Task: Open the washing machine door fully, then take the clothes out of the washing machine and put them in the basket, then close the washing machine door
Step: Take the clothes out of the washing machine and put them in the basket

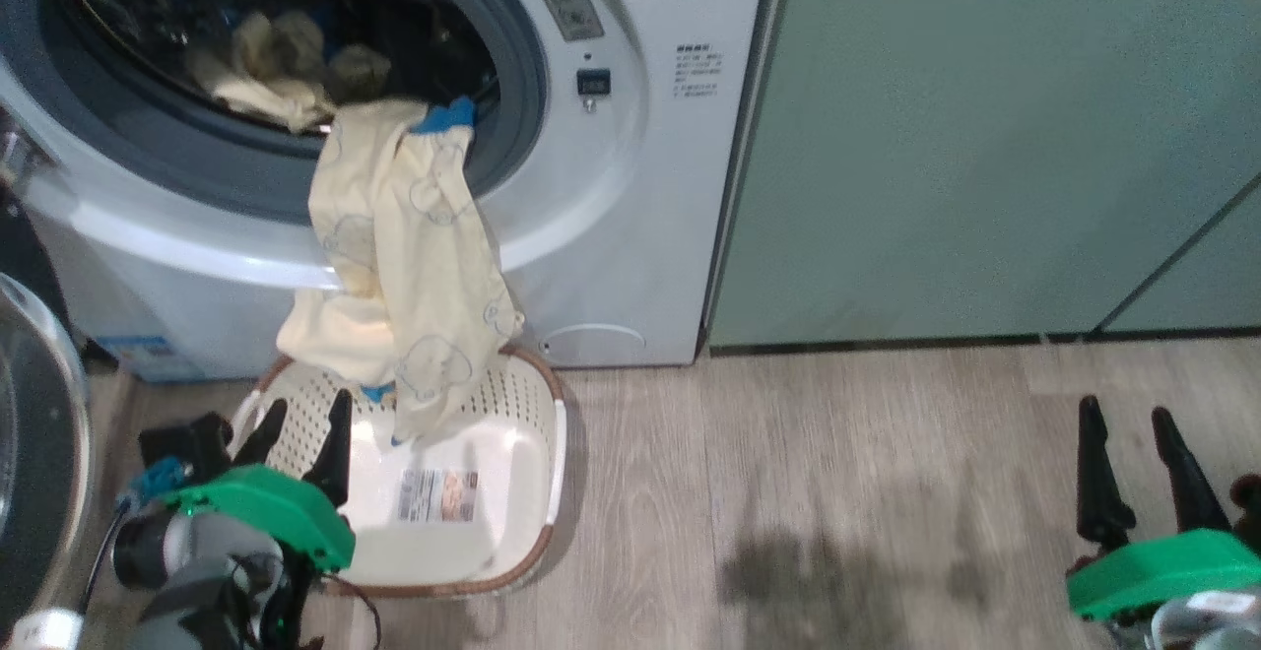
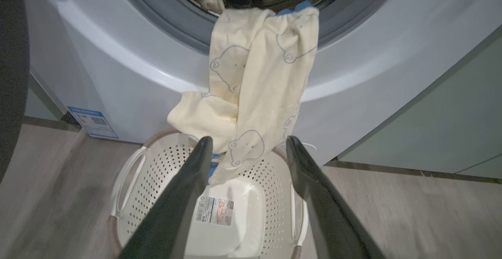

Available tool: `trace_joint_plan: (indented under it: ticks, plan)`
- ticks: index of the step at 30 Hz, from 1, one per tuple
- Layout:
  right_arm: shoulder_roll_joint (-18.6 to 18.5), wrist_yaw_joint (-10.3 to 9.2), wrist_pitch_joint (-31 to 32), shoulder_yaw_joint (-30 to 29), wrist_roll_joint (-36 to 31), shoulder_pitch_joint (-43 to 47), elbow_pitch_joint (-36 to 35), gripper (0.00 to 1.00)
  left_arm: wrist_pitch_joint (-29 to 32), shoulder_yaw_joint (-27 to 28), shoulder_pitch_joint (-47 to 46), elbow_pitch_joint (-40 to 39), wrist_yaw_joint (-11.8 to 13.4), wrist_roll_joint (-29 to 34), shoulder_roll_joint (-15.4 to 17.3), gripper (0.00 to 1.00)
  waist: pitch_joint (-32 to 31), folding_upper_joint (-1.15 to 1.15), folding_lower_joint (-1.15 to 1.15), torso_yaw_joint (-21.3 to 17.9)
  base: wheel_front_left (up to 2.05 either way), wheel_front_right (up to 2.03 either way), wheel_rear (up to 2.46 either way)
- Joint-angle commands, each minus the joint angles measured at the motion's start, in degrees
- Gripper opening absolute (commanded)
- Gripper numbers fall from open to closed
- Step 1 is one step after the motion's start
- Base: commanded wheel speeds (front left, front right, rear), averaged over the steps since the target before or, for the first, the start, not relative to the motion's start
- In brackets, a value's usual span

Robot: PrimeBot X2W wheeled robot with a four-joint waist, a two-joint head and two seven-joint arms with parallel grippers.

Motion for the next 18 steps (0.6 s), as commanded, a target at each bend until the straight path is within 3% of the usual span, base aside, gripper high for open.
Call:
trace_joint_plan:
  ticks: [1,10,18]
  plan:
    - [-0.3,0.23,-0.5,1.1,0.3,-0.4,-1.5,1.0,-0.5,3.3,-1.0,-2.2,-0.2,1.1,1.2,1.0,-1.7,-0.01,0.01,-0.1,0.0,0.0,0.0]
    - [-0.5,0.23,-0.5,0.5,0.4,2.4,-1.5,1.0,-0.5,15.6,7.7,-10.1,-2.8,9.6,-3.5,1.0,-5.4,-0.01,0.01,0.1,0.0,0.0,0.0]
    - [-0.3,0.23,-0.5,0.4,0.4,3.1,-1.7,1.0,-0.5,18.8,9.6,-12.3,-3.8,13.3,-5.7,1.0,-6.2,-0.01,0.01,0.3,0.0,0.0,0.0]
